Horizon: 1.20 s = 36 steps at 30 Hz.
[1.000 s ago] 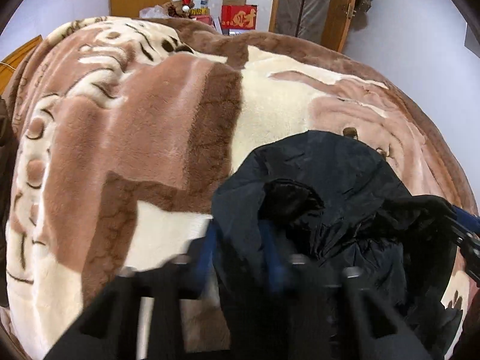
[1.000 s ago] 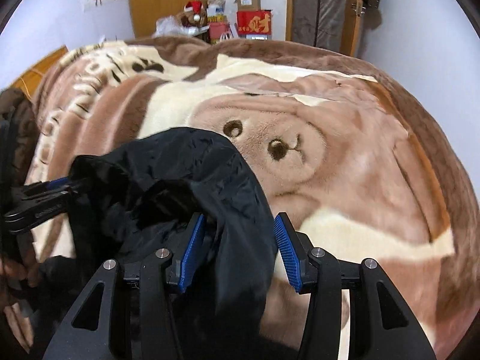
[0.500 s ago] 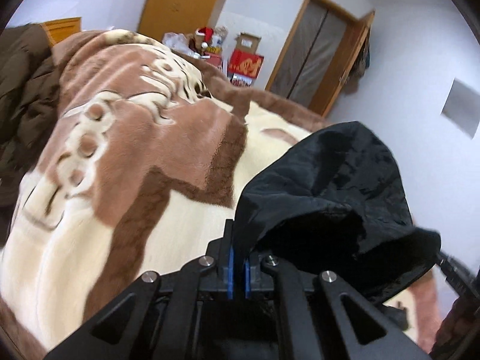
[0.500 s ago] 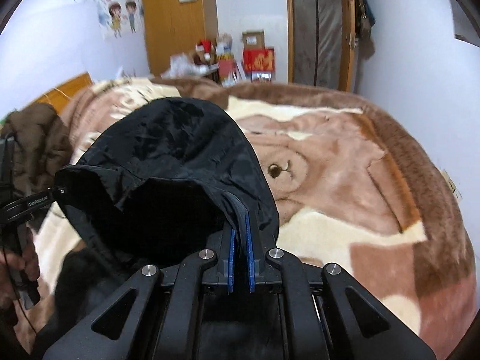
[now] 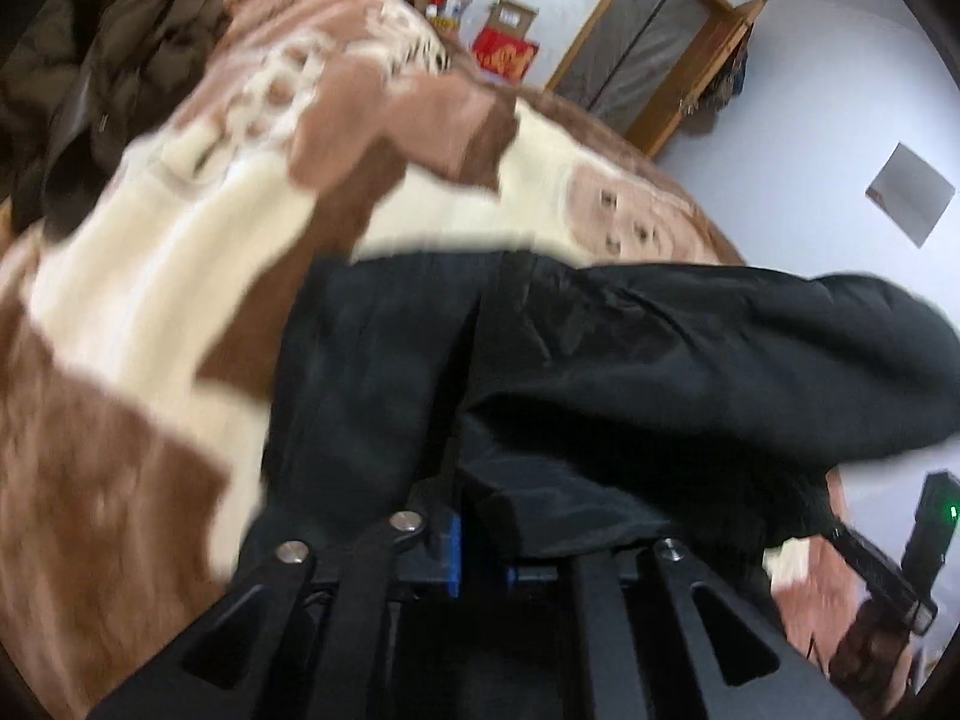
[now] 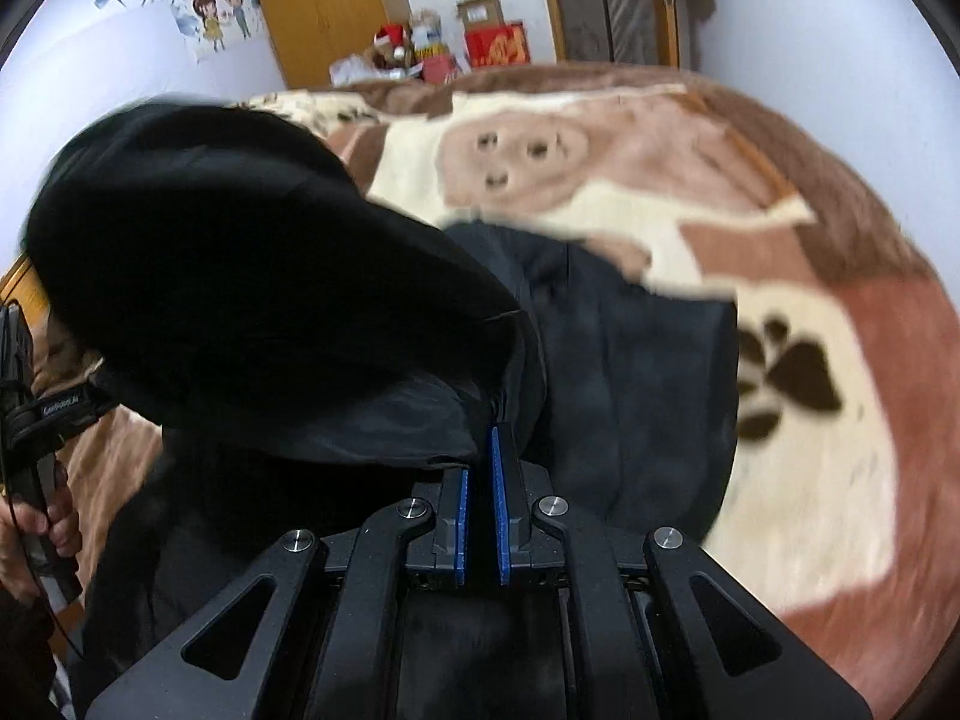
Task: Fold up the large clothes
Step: 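Lift the hem with both tools and fold it toward the collar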
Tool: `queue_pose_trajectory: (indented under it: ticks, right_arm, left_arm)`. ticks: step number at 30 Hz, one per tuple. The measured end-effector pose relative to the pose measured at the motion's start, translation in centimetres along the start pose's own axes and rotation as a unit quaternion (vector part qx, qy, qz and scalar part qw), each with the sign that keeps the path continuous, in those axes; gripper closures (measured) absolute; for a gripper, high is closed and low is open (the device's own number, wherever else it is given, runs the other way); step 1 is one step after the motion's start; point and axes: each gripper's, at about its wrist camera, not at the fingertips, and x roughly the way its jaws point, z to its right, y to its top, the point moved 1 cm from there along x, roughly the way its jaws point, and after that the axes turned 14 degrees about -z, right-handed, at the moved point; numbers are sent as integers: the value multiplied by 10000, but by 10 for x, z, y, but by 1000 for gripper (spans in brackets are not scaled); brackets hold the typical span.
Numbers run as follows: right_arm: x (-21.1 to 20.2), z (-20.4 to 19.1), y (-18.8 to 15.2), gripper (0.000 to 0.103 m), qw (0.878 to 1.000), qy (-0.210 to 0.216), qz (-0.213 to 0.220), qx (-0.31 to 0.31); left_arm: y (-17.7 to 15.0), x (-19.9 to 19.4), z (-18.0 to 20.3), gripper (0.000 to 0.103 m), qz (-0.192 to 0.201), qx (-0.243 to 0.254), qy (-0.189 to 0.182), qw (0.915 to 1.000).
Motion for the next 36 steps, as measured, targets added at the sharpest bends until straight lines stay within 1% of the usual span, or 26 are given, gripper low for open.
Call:
queue_pose_trajectory:
  ticks: [2, 3, 5, 6, 9, 10, 11, 13, 16, 18, 20, 22, 23, 26, 28, 29, 30, 31, 32, 34, 35, 36]
  right_arm:
    - [5, 2, -16, 95, 9999, 33, -135, 22]
    - [8, 3, -23, 95, 9997, 33, -237, 41]
    - [12, 3, -34, 89, 9991, 24, -412, 62]
    - [14, 4, -39, 89, 9988, 65, -487, 91]
    - [13, 8, -51, 88, 9967, 411, -651, 266]
    - [12, 8, -55, 86, 9959, 476, -704, 296]
    - [11, 9, -59, 84, 9953, 521, -756, 314]
    - [8, 10, -68, 82, 9950, 476, -824, 315]
    - [-7, 11, -74, 82, 9970, 283, -676, 266]
    - [-21, 6, -68, 82, 9984, 305, -440, 181]
    - [-32, -4, -57, 82, 9990, 402, -178, 60]
    - [-37, -16, -43, 82, 9987, 494, 55, -117]
    - [-35, -21, -36, 82, 9984, 523, 91, -187]
    - [-23, -35, -10, 82, 9982, 488, 199, -281]
    - [-15, -38, 7, 82, 9980, 483, 287, -303]
    - [-12, -41, 10, 82, 9980, 463, 290, -311]
    - [-1, -39, 15, 82, 9985, 400, 223, -299]
    - [9, -37, 18, 82, 9990, 343, 117, -255]
    - [24, -31, 18, 82, 9995, 272, -55, -173]
    - [51, -16, 13, 82, 9991, 206, -374, 11]
    - [64, -9, 9, 82, 9985, 228, -492, 120]
    - [78, -1, 3, 82, 9977, 288, -580, 213]
  left_arm:
    - [-20, 2, -5, 76, -153, 14, 73, 9999]
    - [-28, 2, -7, 74, -231, 41, 83, 9997]
    - [-39, 1, -10, 67, -302, 53, 87, 9995]
    - [-42, -1, -11, 66, -321, 20, 73, 9995]
    - [-45, -8, -10, 63, -292, 1, -7, 9996]
    - [-46, -11, -9, 60, -294, 16, 0, 9996]
    - [-46, -13, -8, 57, -330, 32, 28, 9994]
    - [-53, -16, -10, 56, -504, 87, 149, 9986]
    - [-67, -20, -12, 56, -782, 154, 432, 9959]
    - [-78, -22, -18, 56, -903, 180, 496, 9945]
    - [-83, -31, -21, 56, -835, 78, 586, 9948]
    - [-80, -43, -14, 56, -601, 130, 370, 9974]
    - [-76, -48, -6, 56, -443, 220, 253, 9985]
    - [-49, -51, 23, 56, -114, 516, -40, 9986]
    - [-30, -44, 41, 56, 60, 683, -164, 9975]
    - [-22, -38, 48, 56, 117, 772, -220, 9967]
    - [-15, -27, 54, 56, 142, 870, -212, 9959]
    - [-9, -13, 56, 56, 120, 908, -68, 9958]
    - [-6, 2, 57, 56, 51, 913, 58, 9958]
    - [-6, 37, 44, 56, -282, 719, 278, 9966]
    - [-8, 55, 35, 56, -481, 533, 247, 9971]
    - [-12, 68, 25, 56, -579, 406, 157, 9974]
